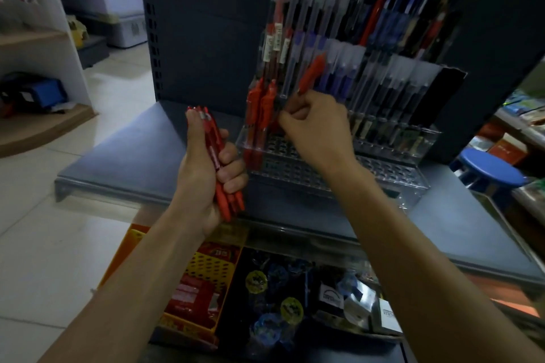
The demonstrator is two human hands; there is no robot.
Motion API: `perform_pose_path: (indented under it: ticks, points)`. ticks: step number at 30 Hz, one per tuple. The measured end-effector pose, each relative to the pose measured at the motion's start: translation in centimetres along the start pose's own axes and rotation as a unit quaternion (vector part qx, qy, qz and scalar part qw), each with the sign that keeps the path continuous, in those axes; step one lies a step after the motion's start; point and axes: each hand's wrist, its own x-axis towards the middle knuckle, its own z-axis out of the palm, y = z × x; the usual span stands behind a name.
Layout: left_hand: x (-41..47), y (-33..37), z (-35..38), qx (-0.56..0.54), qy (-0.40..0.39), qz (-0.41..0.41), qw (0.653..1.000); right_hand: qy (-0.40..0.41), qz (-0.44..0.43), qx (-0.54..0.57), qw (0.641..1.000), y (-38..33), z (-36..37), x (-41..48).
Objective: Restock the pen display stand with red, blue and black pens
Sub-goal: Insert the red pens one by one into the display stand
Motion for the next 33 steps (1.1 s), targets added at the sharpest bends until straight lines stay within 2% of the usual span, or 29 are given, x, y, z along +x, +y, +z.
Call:
perform_pose_path:
  ticks: [8, 13, 16, 19, 27, 29, 31, 33]
  points:
    - [0.0, 0.5, -1.0, -0.016, -0.059, 0.002, 0.998, -0.030, 0.004, -0.108, 0.994, -0.3, 0.4, 0.9]
    - [0.4, 0.2, -0.8, -0.020, -0.029, 0.016, 0.999, -0.052, 0.022, -0.175, 0.983, 0.2, 1.6, 0.0]
    - [0.6, 0.0, -0.7, 0.005, -0.015, 0.026, 1.000, -0.011, 0.031, -0.138, 0.990, 0.0, 1.4, -0.1]
    - [0.6, -0.1, -0.7, 0.028, -0.017, 0.030, 0.999, 0.049, 0.001, -0.097, 0.994, 0.0, 1.5, -0.1]
    - [0.0, 0.2, -0.4, 0.040, -0.032, 0.034, 0.998, 0.027, 0.018, -0.084, 0.996, 0.5, 1.6, -0.3]
    - [-0.1, 0.1, -0.3, 0.040, -0.025, 0.025, 0.999, 0.045, 0.026, -0.059, 0.997, 0.2, 1.4, -1.9]
    - [-0.4, 0.1, -0.3, 0.069, -0.024, 0.019, 0.997, 0.084, 0.017, -0.030, 0.996, -0.2, 1.4, -4.2]
    - [-0.7, 0.2, -0.2, 0.119, -0.015, 0.013, 0.993, 0.051, 0.000, 0.006, 0.999, -0.7, 1.8, -6.2]
